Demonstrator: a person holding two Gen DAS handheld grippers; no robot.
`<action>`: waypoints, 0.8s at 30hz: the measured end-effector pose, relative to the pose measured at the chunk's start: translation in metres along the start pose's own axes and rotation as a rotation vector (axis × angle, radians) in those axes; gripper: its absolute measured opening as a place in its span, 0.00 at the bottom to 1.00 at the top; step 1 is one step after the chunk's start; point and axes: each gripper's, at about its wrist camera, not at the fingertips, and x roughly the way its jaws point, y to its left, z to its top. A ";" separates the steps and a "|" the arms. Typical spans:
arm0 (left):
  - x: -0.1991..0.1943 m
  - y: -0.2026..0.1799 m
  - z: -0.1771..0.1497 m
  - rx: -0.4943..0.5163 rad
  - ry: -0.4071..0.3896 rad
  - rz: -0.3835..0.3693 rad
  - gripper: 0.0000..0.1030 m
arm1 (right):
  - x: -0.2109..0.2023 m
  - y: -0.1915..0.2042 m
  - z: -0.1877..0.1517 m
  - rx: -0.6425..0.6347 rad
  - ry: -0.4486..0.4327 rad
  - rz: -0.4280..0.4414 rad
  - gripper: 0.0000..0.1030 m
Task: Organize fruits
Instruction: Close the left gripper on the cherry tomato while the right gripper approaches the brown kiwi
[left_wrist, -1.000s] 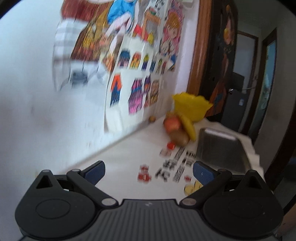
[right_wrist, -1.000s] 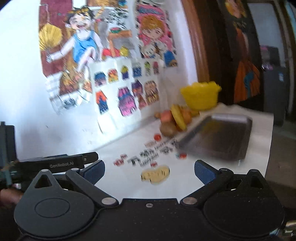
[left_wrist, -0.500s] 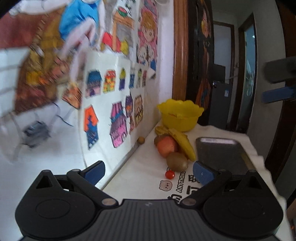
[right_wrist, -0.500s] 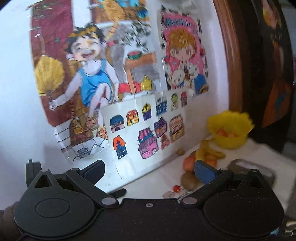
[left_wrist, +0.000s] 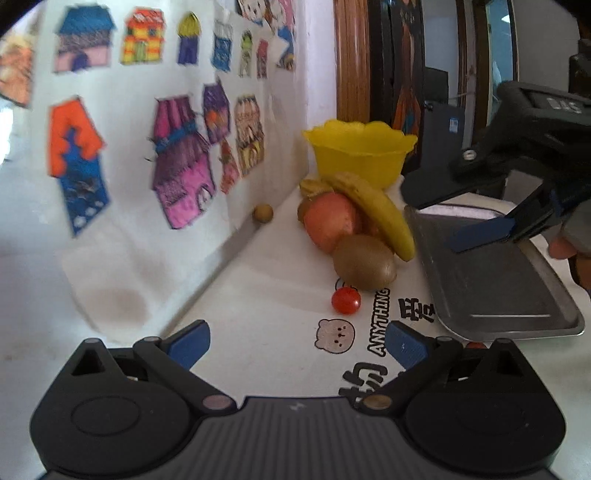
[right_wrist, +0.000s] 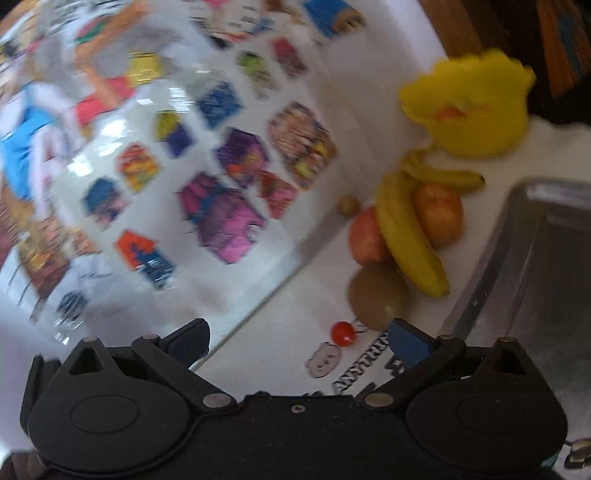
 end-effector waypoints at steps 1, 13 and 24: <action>0.005 0.000 0.001 0.001 0.000 -0.006 0.99 | 0.006 -0.006 0.001 0.017 0.006 0.007 0.99; 0.059 -0.003 0.009 -0.009 0.086 -0.051 0.88 | 0.055 -0.027 0.009 0.077 0.006 -0.046 0.99; 0.077 -0.008 0.015 0.003 0.086 -0.090 0.69 | 0.074 -0.041 0.005 0.132 -0.010 -0.084 0.90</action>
